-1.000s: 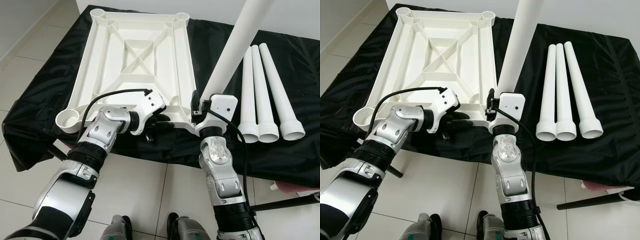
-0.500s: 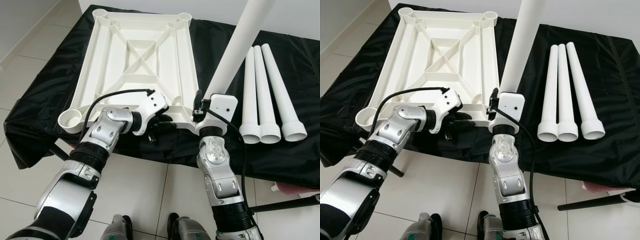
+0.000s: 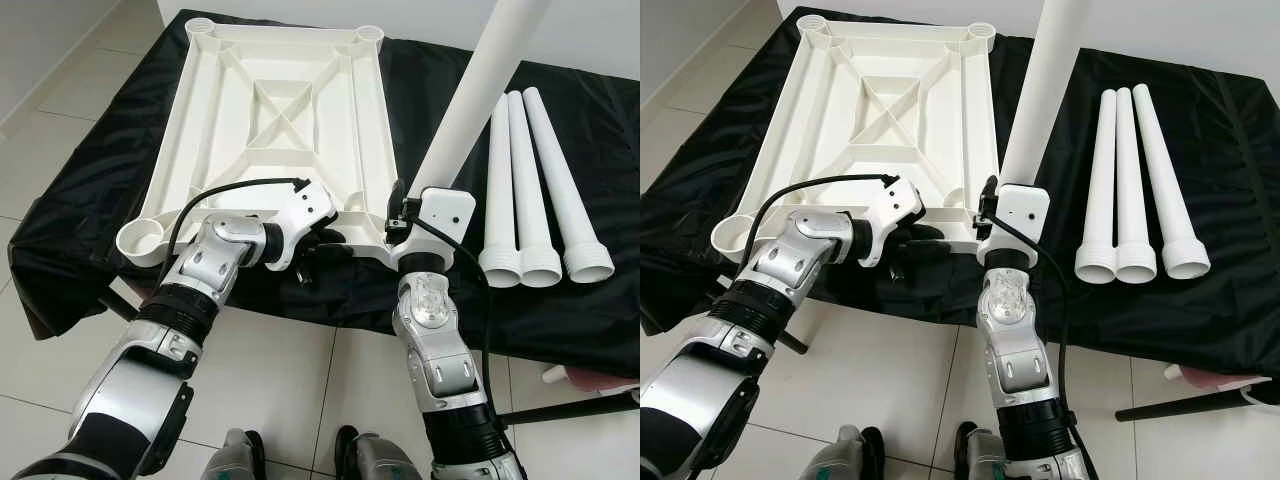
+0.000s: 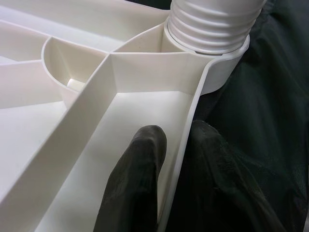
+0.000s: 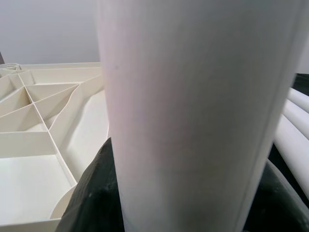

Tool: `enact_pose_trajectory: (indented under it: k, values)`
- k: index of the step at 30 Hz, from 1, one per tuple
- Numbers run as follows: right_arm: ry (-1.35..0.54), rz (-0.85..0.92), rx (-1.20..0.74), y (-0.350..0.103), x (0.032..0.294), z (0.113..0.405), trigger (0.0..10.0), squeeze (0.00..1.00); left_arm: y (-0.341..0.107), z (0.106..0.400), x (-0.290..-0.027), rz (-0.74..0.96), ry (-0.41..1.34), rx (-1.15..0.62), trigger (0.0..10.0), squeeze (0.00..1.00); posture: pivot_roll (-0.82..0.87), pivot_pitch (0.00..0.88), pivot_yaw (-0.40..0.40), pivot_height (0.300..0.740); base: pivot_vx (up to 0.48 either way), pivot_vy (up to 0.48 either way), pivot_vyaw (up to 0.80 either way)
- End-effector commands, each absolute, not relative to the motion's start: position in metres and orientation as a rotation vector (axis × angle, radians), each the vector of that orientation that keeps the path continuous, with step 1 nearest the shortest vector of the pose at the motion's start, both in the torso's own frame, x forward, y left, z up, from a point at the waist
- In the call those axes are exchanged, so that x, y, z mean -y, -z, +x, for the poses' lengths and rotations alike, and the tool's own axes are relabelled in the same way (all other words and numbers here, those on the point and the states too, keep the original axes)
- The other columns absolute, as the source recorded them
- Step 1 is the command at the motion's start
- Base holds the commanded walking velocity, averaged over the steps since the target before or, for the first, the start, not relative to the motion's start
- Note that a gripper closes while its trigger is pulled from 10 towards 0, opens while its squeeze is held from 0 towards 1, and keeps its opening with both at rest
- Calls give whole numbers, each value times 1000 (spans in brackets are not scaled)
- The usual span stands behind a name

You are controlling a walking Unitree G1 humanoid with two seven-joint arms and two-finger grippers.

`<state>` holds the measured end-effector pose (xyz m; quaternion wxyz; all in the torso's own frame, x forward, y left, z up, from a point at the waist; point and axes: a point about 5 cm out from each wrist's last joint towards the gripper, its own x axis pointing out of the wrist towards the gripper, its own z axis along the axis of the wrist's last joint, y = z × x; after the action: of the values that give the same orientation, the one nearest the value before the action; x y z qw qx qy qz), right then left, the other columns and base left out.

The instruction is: Building children table

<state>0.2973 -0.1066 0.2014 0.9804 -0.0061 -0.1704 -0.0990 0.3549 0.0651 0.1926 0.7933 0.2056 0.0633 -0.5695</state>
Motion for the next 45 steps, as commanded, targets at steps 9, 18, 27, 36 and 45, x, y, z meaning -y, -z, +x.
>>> enact_pose_trajectory:
  k: [9, 18, 27, 36, 45]
  values:
    - [324, -8, 250, -178, 124, 290, 10000, 0, -195, 355, -74, 421, 1221, -130, 10000, 0, -43, 200, 4, 740, 0, 0, 0]
    - [255, -4, 276, -182, 118, 292, 10000, 0, -196, 355, -73, 418, 1217, -128, 10000, 0, -45, 192, 0, 740, 0, 0, 0]
    - [178, -24, 282, -181, 119, 291, 10000, 0, -196, 355, -72, 416, 1219, -126, 10000, 0, -50, 187, -1, 740, 0, 0, 0]
    - [96, 4, 297, -180, 116, 290, 10000, 1000, -196, 355, -71, 415, 1222, -124, 10000, 0, -50, 184, 0, 740, 0, 0, 0]
    - [79, 5, 317, -184, 115, 292, 10000, 1000, -196, 355, -71, 415, 1222, -125, 10000, 0, -49, 183, 0, 740, 0, 0, 0]
